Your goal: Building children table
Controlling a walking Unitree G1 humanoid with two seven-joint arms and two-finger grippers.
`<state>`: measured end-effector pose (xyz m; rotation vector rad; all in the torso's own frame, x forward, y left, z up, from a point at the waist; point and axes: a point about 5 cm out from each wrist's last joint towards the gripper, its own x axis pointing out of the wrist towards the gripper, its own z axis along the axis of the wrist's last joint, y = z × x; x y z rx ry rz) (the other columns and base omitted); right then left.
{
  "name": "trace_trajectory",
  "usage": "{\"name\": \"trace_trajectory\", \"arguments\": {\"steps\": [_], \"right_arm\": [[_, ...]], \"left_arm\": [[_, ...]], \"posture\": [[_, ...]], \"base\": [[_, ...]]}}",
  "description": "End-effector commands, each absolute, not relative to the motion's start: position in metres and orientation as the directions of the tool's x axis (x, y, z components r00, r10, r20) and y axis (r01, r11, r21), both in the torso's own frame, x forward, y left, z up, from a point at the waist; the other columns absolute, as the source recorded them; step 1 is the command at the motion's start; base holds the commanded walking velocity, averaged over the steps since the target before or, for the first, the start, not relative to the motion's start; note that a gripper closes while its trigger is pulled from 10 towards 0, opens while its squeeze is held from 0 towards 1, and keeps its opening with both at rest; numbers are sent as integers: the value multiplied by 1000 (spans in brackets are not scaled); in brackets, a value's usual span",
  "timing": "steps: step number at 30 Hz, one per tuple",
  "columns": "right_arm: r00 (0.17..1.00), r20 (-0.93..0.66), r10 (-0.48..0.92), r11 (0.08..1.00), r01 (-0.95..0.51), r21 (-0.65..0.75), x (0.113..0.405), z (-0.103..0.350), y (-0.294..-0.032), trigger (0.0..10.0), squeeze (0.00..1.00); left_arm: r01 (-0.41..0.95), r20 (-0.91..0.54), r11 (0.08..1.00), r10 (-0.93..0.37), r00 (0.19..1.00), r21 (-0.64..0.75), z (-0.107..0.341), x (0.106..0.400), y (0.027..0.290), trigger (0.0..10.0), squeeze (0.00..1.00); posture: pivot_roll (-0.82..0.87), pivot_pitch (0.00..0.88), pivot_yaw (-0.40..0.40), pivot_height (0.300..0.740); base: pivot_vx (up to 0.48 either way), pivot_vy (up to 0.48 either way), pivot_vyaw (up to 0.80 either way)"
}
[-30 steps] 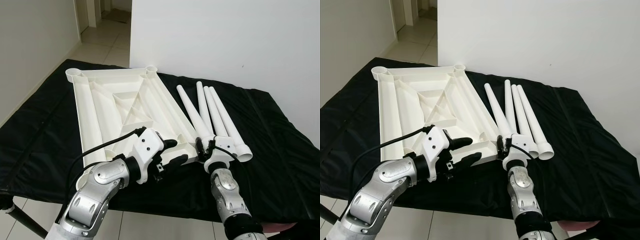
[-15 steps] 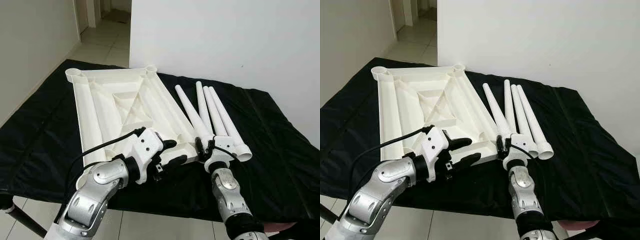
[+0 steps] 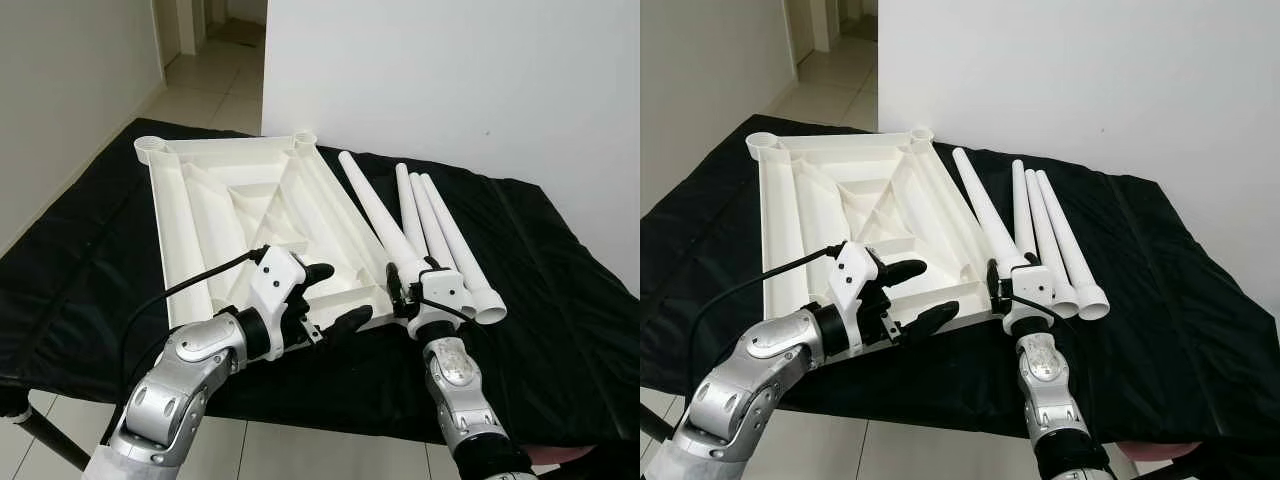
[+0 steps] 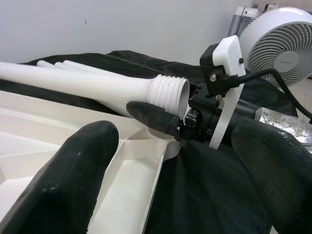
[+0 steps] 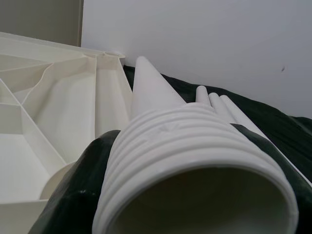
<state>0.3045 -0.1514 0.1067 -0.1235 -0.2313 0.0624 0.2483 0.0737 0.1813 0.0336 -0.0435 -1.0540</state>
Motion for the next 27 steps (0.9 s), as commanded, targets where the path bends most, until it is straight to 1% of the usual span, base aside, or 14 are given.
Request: {"name": "trace_trajectory", "arguments": {"steps": [1,2,3,9,10,11,12,14,17,18,20,23,24,27], "right_arm": [[960,270,78,987,-36,-157,302,114,-154,10000,0],[960,269,81,986,-37,-165,301,113,-154,10000,0],[960,268,83,985,-38,-170,301,112,-154,10000,0],[968,240,79,986,-41,-161,299,107,-155,10000,0],[973,216,76,988,-45,-149,299,103,-155,10000,0],[973,216,76,988,-45,-149,299,103,-155,10000,0],[982,180,62,989,-36,-142,298,98,-156,10000,0],[995,92,31,993,-20,-119,296,85,-157,10000,0],[999,44,26,997,-23,-75,293,77,-157,10000,0],[999,44,26,997,-23,-75,293,77,-157,10000,0],[999,15,31,999,-31,-23,290,73,-157,10000,0],[999,9,34,999,-34,-15,289,72,-158,10000,0],[999,7,33,999,-32,-10,288,71,-159,10000,1000],[999,8,31,1000,-31,-3,288,71,-161,10000,1000]], "left_arm": [[884,8,467,-885,466,10,181,252,70,10000,396],[879,0,475,-880,475,-33,182,256,68,10000,0],[876,-6,479,-878,479,-63,182,259,68,10000,0],[862,-5,498,-866,500,-98,185,265,67,10000,0],[849,-20,516,-855,518,-116,185,268,67,10000,0],[849,-20,516,-855,518,-116,185,268,67,10000,0],[840,-44,527,-849,526,-128,183,270,68,10000,0],[829,-70,543,-840,538,-133,181,271,69,10000,0],[826,-81,546,-838,540,-137,180,270,69,10000,0],[826,-81,546,-838,540,-137,180,270,69,10000,0],[825,-95,554,-832,546,-115,180,270,69,10000,0],[824,-98,555,-831,547,-115,179,269,69,10000,0],[823,-100,557,-830,548,-114,179,269,69,10000,0],[821,-98,559,-829,551,-117,179,268,69,10000,0]], "posture": [[23,0,-114,740],[23,0,-114,740],[21,0,-112,740],[18,0,-108,740],[18,0,-109,740],[18,0,-109,740],[17,0,-108,740],[18,0,-110,740],[19,0,-113,740],[19,0,-113,740],[20,0,-116,740],[20,0,-116,740],[18,0,-116,740],[19,0,-118,740]], "base": [[0,0,0],[0,0,0],[0,0,0],[0,0,0],[0,0,0],[0,0,0],[0,0,0],[0,0,0],[0,0,0],[0,0,0],[0,0,0],[0,0,0],[0,0,0],[0,0,0]]}}
